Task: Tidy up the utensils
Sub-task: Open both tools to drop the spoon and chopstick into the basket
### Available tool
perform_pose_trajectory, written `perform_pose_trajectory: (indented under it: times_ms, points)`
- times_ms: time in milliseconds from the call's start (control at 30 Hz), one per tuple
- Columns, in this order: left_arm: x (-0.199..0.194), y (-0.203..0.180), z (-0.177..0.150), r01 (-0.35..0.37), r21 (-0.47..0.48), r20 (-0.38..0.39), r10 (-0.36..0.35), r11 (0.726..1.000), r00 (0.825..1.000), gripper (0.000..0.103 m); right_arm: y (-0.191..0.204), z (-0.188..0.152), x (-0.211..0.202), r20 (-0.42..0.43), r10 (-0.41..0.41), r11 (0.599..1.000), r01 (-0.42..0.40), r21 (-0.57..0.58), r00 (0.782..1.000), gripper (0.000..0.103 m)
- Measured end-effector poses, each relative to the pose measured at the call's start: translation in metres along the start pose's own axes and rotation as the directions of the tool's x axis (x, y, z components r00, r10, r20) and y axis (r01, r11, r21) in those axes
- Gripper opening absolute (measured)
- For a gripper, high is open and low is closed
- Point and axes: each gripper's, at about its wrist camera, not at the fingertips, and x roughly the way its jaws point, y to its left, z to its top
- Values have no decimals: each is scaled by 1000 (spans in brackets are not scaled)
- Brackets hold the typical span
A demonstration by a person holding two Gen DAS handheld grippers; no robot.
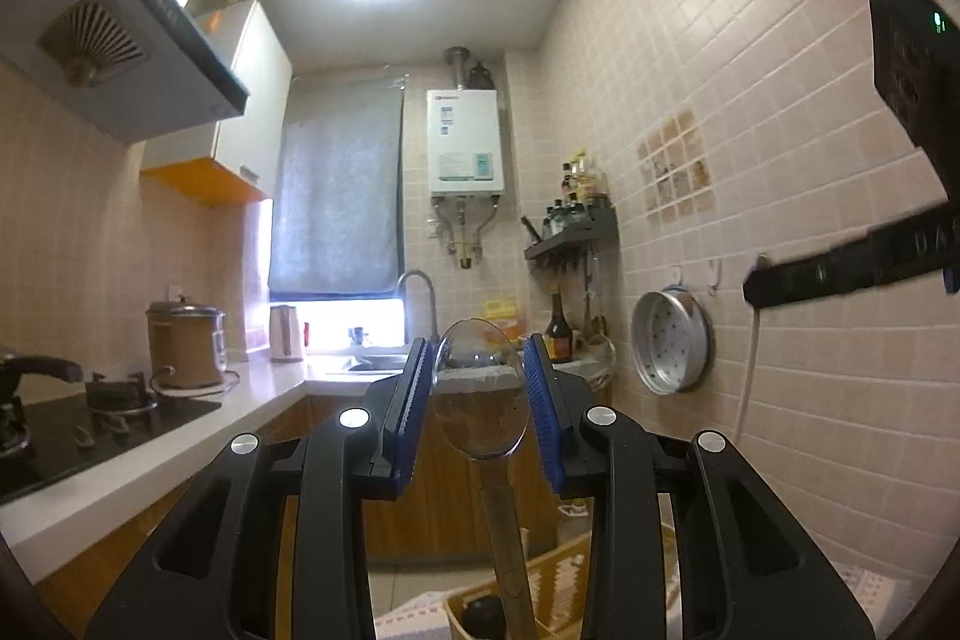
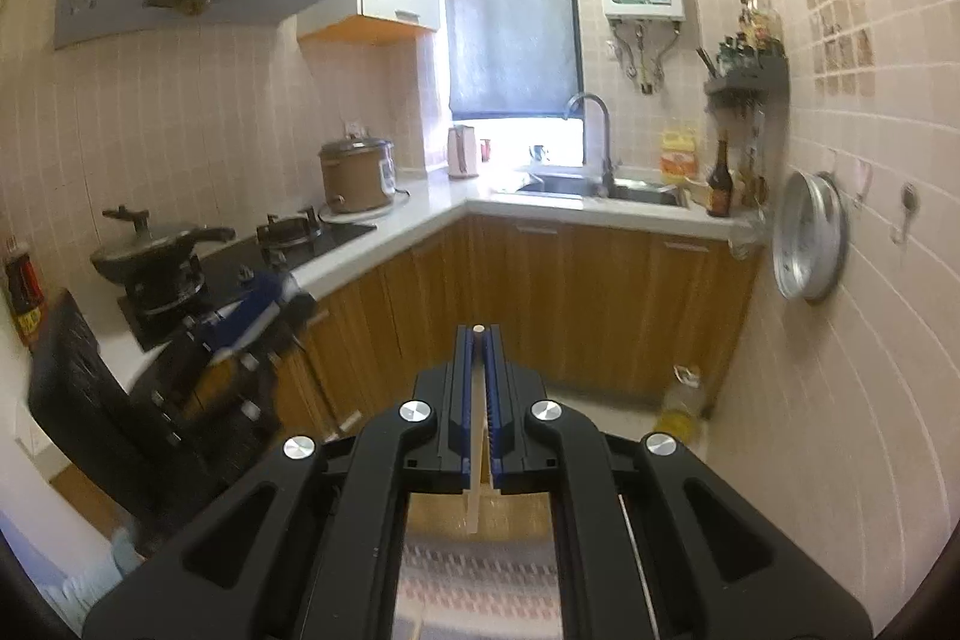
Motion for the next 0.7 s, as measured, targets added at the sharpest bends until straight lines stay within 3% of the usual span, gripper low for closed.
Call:
perform_pose_trajectory:
  times_ms: [133, 367, 700]
  points:
    - [21, 10, -14, -11, -13, -5, 11, 1000, 1000, 30, 8, 3, 36, 8, 4, 1000, -4, -8, 1000, 3]
    - [38, 19, -39, -18, -29, -41, 17, 999, 999, 30, 4, -19, 94, -56, 9, 999, -7, 32, 998, 3]
    - [40, 29, -59, -6, -60, -88, 1, 998, 996, 31, 4, -40, 112, -111, -3, 999, 7, 34, 994, 3]
